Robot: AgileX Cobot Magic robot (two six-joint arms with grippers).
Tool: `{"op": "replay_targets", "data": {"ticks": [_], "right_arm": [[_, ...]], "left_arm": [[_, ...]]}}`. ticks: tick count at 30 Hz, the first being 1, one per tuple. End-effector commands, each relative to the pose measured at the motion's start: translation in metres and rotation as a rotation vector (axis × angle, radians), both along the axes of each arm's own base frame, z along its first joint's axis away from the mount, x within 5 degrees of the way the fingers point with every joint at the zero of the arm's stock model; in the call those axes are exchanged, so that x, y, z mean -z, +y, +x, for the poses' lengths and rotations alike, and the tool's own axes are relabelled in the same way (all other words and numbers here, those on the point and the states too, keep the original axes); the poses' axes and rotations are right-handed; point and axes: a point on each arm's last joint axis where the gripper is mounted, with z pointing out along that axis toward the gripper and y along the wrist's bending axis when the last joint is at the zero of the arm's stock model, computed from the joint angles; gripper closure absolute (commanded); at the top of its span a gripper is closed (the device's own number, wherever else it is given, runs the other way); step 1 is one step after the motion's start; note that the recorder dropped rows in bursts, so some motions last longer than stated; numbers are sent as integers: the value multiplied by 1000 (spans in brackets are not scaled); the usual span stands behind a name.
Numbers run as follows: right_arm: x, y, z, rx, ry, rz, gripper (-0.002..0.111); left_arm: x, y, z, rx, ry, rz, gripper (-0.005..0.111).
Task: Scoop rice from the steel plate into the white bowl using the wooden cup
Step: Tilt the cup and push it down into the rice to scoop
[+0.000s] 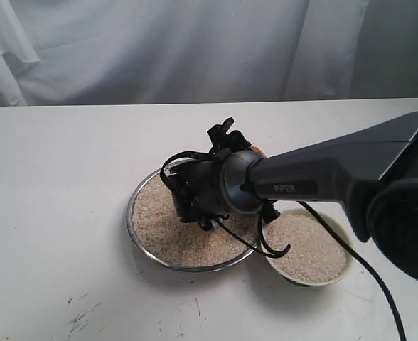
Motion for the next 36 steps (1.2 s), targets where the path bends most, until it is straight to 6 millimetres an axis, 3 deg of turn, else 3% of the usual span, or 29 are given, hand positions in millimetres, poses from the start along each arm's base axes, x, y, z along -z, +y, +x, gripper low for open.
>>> {"op": "replay_targets", "data": {"ticks": [1,36], "right_arm": [[10,13,-10,-55,43,55,108],[22,28,-22,-48,166,254,108]], "left_arm": [[1,0,0,1,-7,-4,107],[1,0,0,1,-7,-4,107]]}}
